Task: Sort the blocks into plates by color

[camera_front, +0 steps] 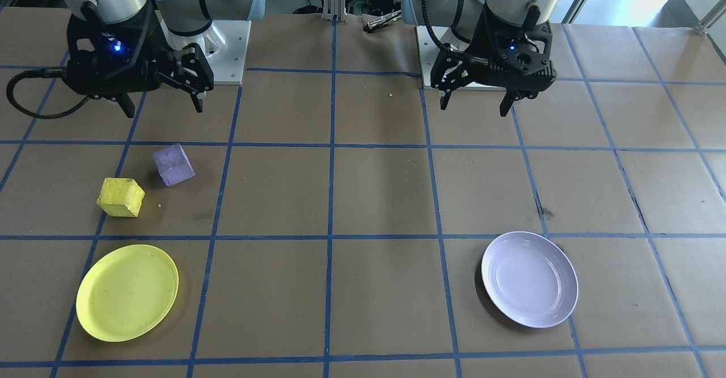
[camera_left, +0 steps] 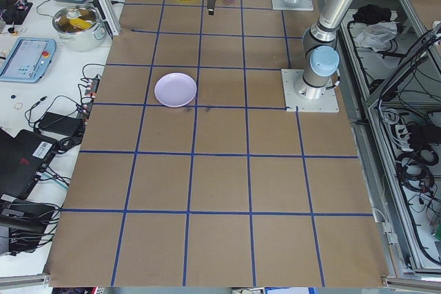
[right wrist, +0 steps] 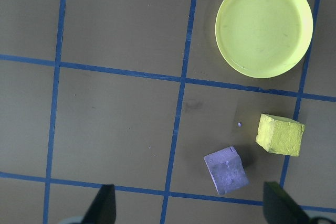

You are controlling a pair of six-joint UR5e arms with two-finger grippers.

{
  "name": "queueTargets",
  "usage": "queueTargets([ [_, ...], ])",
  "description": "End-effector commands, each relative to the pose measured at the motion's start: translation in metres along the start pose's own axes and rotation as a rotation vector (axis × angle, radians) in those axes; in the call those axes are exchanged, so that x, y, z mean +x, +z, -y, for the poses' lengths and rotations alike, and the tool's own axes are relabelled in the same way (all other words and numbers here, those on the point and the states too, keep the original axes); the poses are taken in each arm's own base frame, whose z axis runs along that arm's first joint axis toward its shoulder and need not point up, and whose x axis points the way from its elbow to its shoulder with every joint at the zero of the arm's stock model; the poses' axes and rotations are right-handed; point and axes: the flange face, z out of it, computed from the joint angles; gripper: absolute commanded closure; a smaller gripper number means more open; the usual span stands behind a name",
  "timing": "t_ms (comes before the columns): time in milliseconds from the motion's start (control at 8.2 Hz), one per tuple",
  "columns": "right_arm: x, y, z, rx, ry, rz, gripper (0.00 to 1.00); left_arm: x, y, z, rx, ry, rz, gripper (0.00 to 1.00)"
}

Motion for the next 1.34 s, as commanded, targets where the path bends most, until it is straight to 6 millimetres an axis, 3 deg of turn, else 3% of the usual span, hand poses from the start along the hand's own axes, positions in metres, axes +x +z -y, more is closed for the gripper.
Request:
queueTargets([
  [0,0.000,0.001,-0.001,-0.002,0.001,-0.003,0.00,-0.035,-0.005,0.004,0.011,-0.072,0.001,0.00],
  [366,-0.001,-0.017,-0.015,0.027,0.002,-0.006,0.00,-0.036,0.003,0.008,-0.003,-0.075,0.005,0.00],
  [732,0.006,-0.014,-0.010,0.040,0.011,-0.011,0.00,-0.035,0.001,0.005,-0.003,-0.068,0.003,0.00],
  [854,0.022,0.004,0.008,0.031,0.023,-0.004,0.00,-0.034,0.004,0.001,-0.008,-0.069,0.002,0.00],
  [976,0.050,0.019,0.029,0.052,0.001,-0.010,0.00,-0.032,0.004,-0.004,-0.008,-0.068,0.001,0.00],
  [1098,0.080,0.040,0.033,0.025,0.008,-0.007,0.00,-0.030,0.014,-0.012,-0.030,-0.051,0.000,0.00],
  [1220,0.119,0.073,0.033,-0.008,-0.001,-0.001,0.00,-0.029,0.026,-0.024,-0.050,-0.056,-0.001,0.00],
])
